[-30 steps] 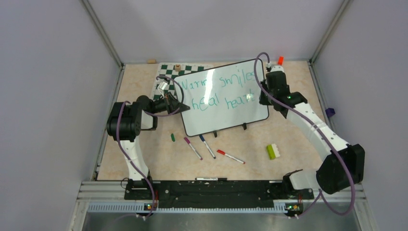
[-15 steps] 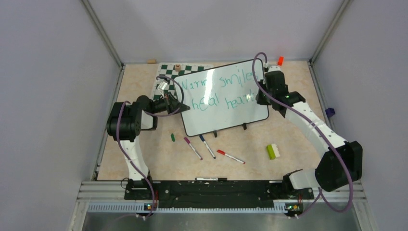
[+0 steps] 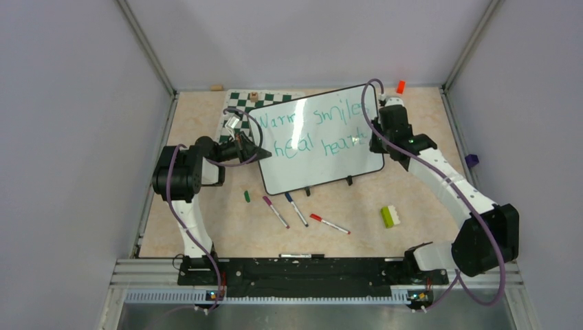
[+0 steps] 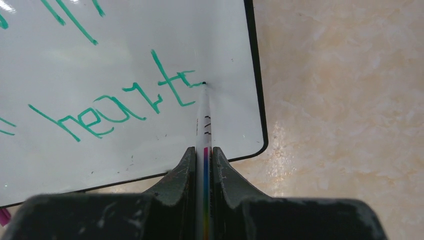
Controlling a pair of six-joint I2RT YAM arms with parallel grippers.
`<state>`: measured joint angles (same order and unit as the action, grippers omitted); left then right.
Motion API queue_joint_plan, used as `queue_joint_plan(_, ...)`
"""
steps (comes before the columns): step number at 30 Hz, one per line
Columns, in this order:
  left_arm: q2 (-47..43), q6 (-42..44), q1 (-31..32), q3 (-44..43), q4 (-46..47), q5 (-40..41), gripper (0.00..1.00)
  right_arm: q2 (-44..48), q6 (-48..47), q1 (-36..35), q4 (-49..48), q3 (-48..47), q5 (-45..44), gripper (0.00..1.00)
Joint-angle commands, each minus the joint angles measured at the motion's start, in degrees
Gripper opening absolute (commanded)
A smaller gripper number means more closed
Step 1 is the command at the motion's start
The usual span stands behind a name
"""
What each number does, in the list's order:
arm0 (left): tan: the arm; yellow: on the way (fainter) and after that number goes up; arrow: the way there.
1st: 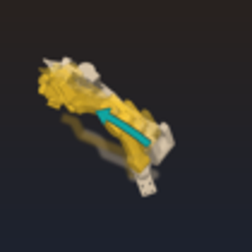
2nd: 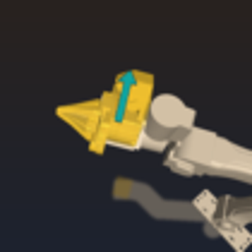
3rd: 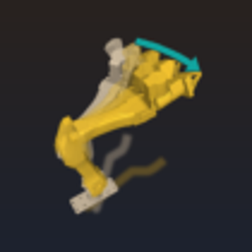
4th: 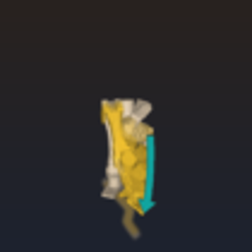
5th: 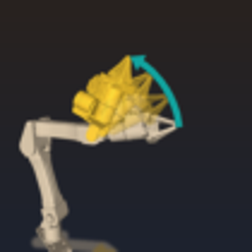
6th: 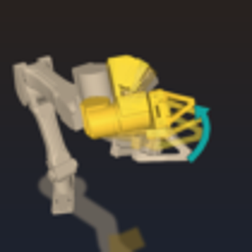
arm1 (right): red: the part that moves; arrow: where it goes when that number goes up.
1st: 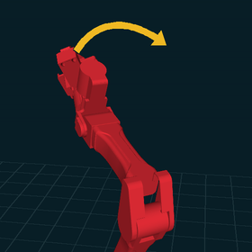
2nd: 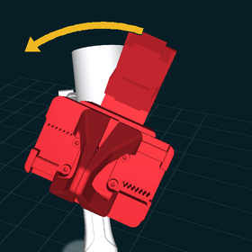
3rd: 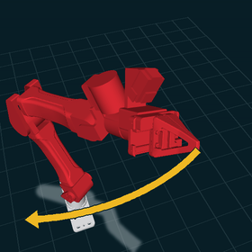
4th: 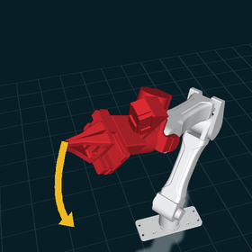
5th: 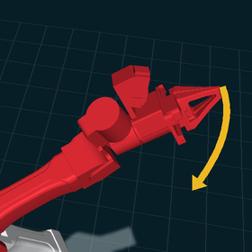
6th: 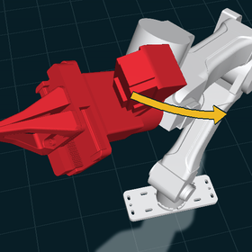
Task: Write a sentence on the whiteboard
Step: Write a sentence on the whiteboard, then put down the whiteboard on the whiteboard stand.
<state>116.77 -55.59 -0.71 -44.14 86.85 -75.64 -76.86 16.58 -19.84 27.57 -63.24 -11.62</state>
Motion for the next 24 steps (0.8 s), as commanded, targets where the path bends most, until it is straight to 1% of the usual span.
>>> queue_joint_plan(1, -0.16, 3.3, -0.58, -0.78, 5.92, 1.15, 0.0, 1.0, 0.28, 1.14, 0.39, -0.46, -2.33, 0.0)
queue_joint_plan(7, -0.14, 3.23, -0.53, -0.88, 5.96, 1.16, 0.0, 1.68, -0.39, 1.12, 1.42, 1.42, -1.44, 0.0)
queue_joint_plan(13, 0.07, 2.88, -0.57, -1.11, 5.96, 1.08, 0.0, 3.55, -1.18, 1.17, -0.06, 1.48, 5.78, 0.0)
queue_joint_plan(17, -0.21, 2.95, -0.6, -0.92, 5.96, 1.11, 0.0, 6.25, -0.9, 1.12, -0.55, 0.56, 6.61, 0.0)
queue_joint_plan(18, -0.34, 3.07, -0.61, -0.74, 5.96, 1.1, 0.04, 7.07, -0.85, 1.16, -0.65, 0.44, 6.51, 0.0)
queue_joint_plan(19, -0.47, 3.24, -0.63, -0.55, 5.96, 1.23, 0.12, 8.01, -0.89, 1.16, -0.74, 0.44, 6.41, 0.0)
queue_joint_plan(21, -0.9, 3.56, -0.65, -0.09, 5.96, 1.39, 0.3, 9.65, -0.77, 1.16, -0.8, 0.56, 6.15, 0.0)
queue_joint_plan(23, -1.3, 3.74, -0.76, 0.31, 5.97, 1.61, 0.53, 10.93, -0.78, 1.16, -0.69, 1.14, 5.92, 0.0)
queue_joint_plan(24, -1.63, 3.63, -1.0, 0.43, 5.98, 1.67, 0.62, 11.68, -0.74, 1.12, -0.68, 1.5, 5.79, 0.0)
